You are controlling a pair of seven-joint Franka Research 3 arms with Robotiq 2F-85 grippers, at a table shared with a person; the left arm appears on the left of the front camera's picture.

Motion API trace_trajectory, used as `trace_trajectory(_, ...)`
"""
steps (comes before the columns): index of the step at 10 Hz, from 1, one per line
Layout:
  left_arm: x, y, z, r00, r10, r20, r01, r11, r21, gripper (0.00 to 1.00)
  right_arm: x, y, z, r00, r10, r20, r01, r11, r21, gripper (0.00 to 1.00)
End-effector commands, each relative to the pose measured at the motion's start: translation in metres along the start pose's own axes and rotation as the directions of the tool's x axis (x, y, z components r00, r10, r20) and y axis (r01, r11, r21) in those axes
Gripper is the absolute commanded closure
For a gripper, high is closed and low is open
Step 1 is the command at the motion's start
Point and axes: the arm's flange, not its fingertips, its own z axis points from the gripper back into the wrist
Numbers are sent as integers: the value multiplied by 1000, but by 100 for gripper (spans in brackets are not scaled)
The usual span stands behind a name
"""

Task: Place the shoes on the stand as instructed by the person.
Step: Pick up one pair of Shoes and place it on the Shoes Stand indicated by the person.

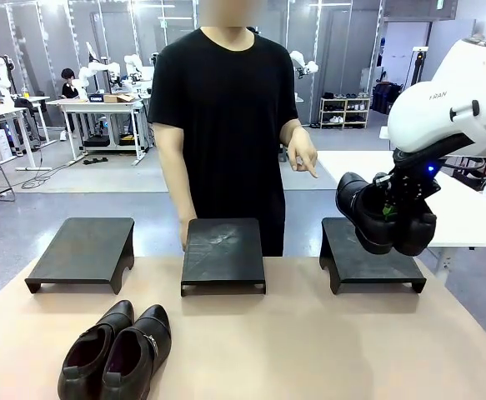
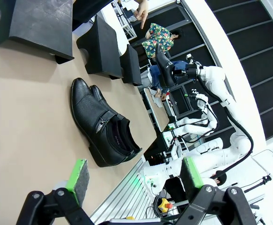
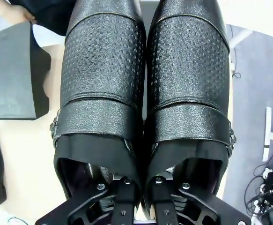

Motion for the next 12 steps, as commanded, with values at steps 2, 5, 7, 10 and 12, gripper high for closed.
trace_trajectory(2, 0, -1, 1, 1000, -4, 1, 4, 1000, -2, 0, 26, 5, -21, 1000, -9, 4, 9, 999, -42, 92)
trace_trajectory(5, 0, -1, 1, 1000, -4, 1, 4, 1000, -2, 0, 53, 13, -48, 999, -51, 8, 51, 995, -88, 92)
trace_trajectory(7, 0, -1, 1, 1000, -4, 1, 4, 1000, -2, 0, 64, 15, -65, 997, -79, 6, 79, 992, -96, 92)
trace_trajectory(10, 0, -1, 1, 1000, -4, 1, 4, 1000, -2, 0, 75, 10, -92, 995, -105, 1, 104, 989, -108, 92)
trace_trajectory(12, 0, -1, 1, 1000, -4, 1, 4, 1000, -2, 0, 77, 6, -108, 994, -111, -16, 108, 987, -117, 92)
